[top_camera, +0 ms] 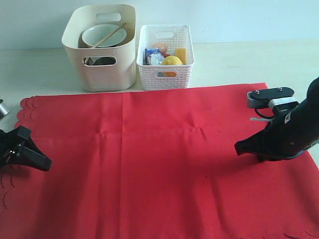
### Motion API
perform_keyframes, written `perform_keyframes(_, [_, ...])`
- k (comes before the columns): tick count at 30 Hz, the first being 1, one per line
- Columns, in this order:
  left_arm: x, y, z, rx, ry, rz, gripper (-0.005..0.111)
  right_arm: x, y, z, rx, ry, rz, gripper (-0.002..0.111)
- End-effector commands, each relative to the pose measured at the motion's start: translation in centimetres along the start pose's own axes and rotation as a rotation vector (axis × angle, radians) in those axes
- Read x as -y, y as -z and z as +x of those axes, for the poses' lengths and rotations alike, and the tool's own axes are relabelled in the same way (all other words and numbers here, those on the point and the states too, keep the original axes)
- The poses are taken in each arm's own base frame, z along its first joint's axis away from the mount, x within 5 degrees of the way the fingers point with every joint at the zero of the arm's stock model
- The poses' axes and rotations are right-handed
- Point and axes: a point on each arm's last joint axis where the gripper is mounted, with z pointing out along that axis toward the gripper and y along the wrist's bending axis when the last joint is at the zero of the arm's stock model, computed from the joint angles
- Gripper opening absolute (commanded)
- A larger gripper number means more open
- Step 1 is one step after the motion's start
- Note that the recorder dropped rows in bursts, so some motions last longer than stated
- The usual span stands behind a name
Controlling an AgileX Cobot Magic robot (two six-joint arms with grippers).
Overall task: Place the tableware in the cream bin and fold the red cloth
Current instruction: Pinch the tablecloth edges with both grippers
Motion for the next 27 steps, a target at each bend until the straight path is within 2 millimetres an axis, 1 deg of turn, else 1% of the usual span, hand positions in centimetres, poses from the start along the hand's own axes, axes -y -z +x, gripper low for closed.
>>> perform_keyframes(1, [0.5,-0.9,0.2,-0.038,-0.022,0.032,0.062,0.1,-0.9,0.8,-0.062,-0.005,0.003,0.0])
perform_keyframes(2, [0.5,-1.1,0.2,-0.046,-0.026,0.034,0.061,0.1,-0.9,0.8,-0.062,-0.005,0.003,0.0])
perform_keyframes(4, [0.4,-1.4,0.2,-0.053,-0.026,0.033,0.056,0.1,-0.9,0.8,-0.062,-0.01,0.001,0.0])
perform_keyframes(6, [0.2,-1.5,0.1,-0.042,-0.03,0.024,0.043,0.1,-0.9,0.8,-0.062,-0.01,0.001,0.0])
perform_keyframes(9, [0.1,-1.5,-0.1,-0.028,-0.031,0.009,0.018,0.0,-0.9,0.9,-0.069,-0.012,0.0,0.0])
perform_keyframes(11, [0.0,-1.4,-0.1,-0.028,-0.031,0.007,0.004,0.0,-0.9,0.9,-0.073,-0.012,0.0,0.0])
perform_keyframes(12, [0.1,-1.4,0.0,-0.029,-0.038,0.004,0.0,0.0,-0.9,0.9,-0.076,-0.012,0.0,0.0])
perform_keyframes(16, [-0.1,-0.7,0.0,-0.011,-0.028,-0.011,0.0,0.0,-0.9,1.0,-0.086,-0.012,0.0,0.0])
perform_keyframes(18, [-0.3,-0.1,0.0,0.003,-0.01,-0.028,0.0,0.0,-0.9,1.0,-0.087,-0.018,-0.002,0.0])
perform_keyframes(24, [-0.9,2.6,0.2,0.045,0.062,-0.115,0.0,-0.1,-0.8,1.2,-0.101,-0.043,-0.011,0.0])
perform_keyframes(27, [-0.5,4.1,0.0,0.069,0.044,-0.173,0.0,-0.2,-0.8,1.2,-0.105,-0.06,-0.024,0.0])
